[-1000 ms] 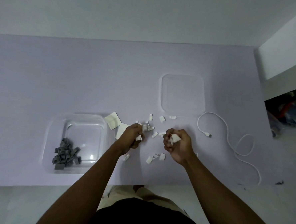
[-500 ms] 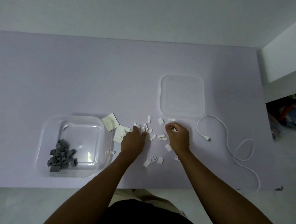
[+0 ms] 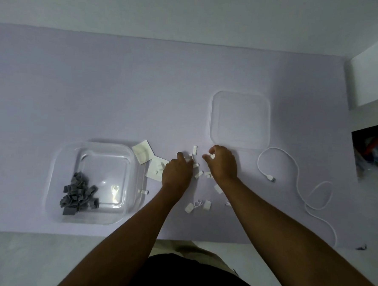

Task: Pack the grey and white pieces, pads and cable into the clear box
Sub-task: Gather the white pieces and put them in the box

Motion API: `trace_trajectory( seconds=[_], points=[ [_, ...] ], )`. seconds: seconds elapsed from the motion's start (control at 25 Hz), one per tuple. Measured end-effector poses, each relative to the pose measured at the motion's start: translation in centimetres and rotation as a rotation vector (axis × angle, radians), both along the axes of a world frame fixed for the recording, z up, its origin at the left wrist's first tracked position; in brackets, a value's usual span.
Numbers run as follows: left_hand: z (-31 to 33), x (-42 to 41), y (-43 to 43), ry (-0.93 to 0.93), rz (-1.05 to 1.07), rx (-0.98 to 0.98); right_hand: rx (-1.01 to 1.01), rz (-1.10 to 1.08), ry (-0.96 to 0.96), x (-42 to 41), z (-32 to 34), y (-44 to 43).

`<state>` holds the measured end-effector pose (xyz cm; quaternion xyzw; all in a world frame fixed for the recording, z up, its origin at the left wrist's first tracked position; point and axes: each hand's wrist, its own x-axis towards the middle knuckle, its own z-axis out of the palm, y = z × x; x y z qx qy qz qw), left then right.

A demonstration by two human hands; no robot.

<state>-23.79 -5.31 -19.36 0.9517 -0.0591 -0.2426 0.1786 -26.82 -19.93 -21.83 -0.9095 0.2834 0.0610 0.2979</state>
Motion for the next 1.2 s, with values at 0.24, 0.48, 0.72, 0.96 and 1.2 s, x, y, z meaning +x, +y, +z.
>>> trace_trajectory(
  seconds=[0.24, 0.48, 0.72, 0.96, 1.2],
  points=[
    [-0.7, -1.1, 0.6, 0.007, -0.016, -0.069, 0.101, -0.038, 0.013, -1.0, -0.5, -0.2],
    [1.0, 0.1, 2.1, 0.707, 0.673, -0.78, 0.819, -0.395, -0.091, -0.9, 2.5, 0.1],
    [2.9, 0.3, 4.6, 1.062, 0.708, -1.21, 1.479, -0.564, -0.1, -3.0, 5.5, 1.4],
    [4.4, -0.2, 5.8, 1.264, 0.522, -1.382, 1.574, -0.711, -0.16, -4.4, 6.4, 2.6],
    [5.3, -0.1, 6.1, 1.232, 0.443, -1.353, 1.571, -0.66, -0.157, -3.8, 7.4, 3.0]
  ],
)
